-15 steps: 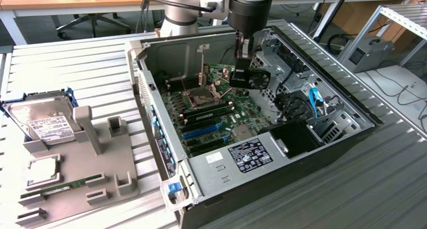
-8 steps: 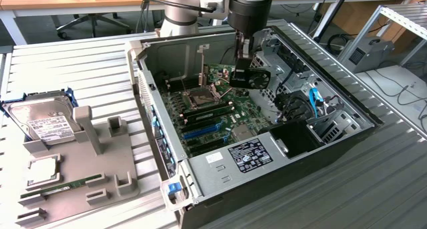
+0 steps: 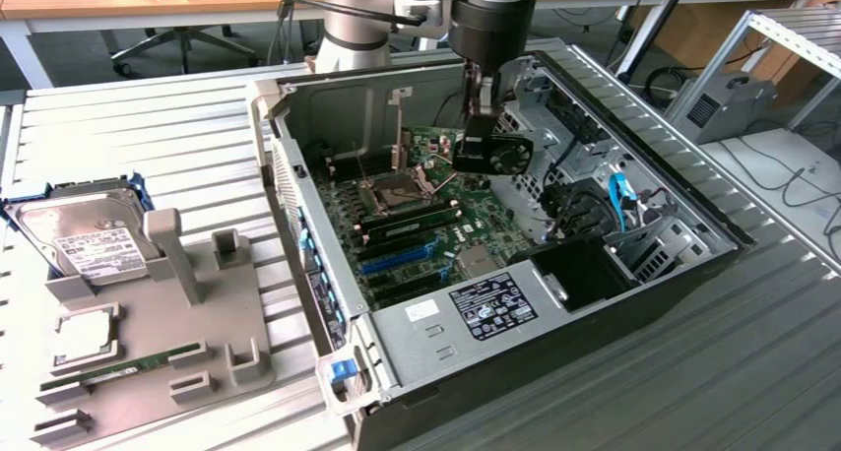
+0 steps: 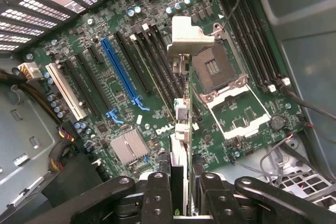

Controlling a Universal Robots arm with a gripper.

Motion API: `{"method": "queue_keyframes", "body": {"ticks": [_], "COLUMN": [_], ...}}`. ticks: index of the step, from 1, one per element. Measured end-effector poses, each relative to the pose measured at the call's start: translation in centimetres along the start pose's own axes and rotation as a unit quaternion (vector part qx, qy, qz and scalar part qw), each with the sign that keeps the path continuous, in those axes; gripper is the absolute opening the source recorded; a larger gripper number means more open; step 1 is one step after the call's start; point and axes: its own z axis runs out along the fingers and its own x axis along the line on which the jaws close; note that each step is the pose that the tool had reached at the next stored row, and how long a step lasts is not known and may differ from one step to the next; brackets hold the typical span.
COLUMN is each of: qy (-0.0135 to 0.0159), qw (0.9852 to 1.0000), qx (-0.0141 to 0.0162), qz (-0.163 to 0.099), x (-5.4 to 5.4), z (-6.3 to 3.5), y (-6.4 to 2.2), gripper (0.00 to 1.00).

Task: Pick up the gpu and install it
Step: 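Insert the gpu into the slot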

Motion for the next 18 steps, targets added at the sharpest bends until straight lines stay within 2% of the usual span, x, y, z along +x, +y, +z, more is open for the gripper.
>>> {"method": "queue_keyframes", "body": {"ticks": [18], "qy": [0.0001], "qw": [0.9997], "qx": [0.0020], "qz": [-0.023], "x": [0.00], "z": [0.00], "y": [0.00], "gripper": [0.26]}}
